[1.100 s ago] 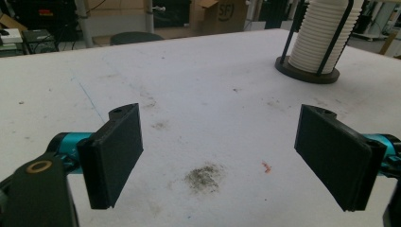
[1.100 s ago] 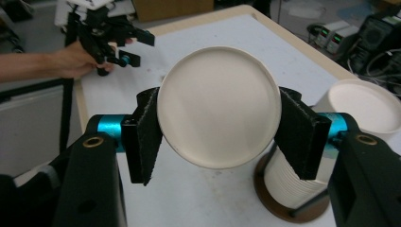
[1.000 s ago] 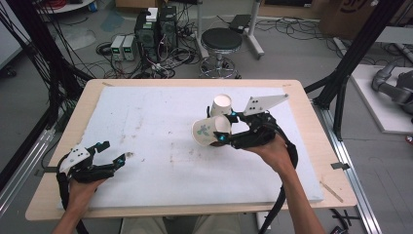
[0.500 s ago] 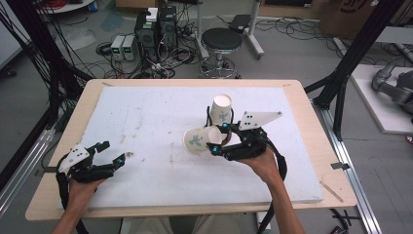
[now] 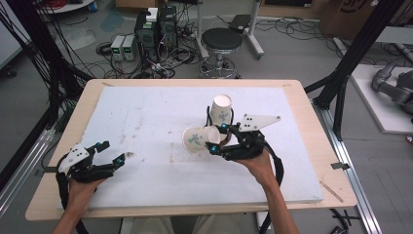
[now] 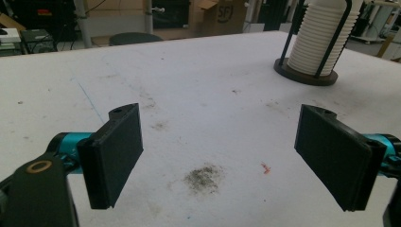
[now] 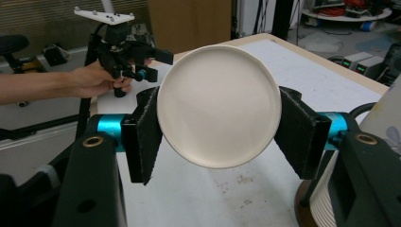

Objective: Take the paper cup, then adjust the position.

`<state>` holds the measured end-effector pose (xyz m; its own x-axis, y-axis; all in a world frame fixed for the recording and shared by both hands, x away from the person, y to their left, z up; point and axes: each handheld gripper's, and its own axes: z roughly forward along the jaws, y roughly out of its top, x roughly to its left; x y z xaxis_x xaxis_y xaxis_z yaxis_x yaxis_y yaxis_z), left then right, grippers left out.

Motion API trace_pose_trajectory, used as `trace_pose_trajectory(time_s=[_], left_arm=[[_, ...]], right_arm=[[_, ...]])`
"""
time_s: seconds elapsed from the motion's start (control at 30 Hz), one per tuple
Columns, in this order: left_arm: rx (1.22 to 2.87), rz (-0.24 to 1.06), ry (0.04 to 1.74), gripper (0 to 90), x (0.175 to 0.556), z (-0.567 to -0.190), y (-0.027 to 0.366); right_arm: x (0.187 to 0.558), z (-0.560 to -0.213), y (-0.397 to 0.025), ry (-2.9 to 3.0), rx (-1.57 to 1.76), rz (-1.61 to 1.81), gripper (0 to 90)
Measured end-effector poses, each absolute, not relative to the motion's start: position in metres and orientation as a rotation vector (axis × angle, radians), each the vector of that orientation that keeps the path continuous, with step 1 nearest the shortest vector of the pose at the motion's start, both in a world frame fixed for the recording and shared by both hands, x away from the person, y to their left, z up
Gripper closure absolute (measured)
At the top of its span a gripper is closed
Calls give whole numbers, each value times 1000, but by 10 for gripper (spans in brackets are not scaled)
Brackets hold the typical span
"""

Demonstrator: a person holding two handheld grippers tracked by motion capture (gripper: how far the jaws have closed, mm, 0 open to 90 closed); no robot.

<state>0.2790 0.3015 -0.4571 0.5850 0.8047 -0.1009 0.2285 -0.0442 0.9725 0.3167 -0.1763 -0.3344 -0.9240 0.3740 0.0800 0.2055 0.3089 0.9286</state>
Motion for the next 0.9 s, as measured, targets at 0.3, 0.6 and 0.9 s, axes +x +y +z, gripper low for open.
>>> trace_pose_trajectory(time_s=[0.3,0.6,0.9], left_arm=[[1586,583,891,159,279,-457,302],[1570,559,903,152,281,-457,304],[1582,526,844,139,283,-450,301]], right_arm=[[319,-341,-177,2415,564,1685,381],[321,-343,-175,2418,565,1684,381],[324,-344,-174,2428,558,1683,381]])
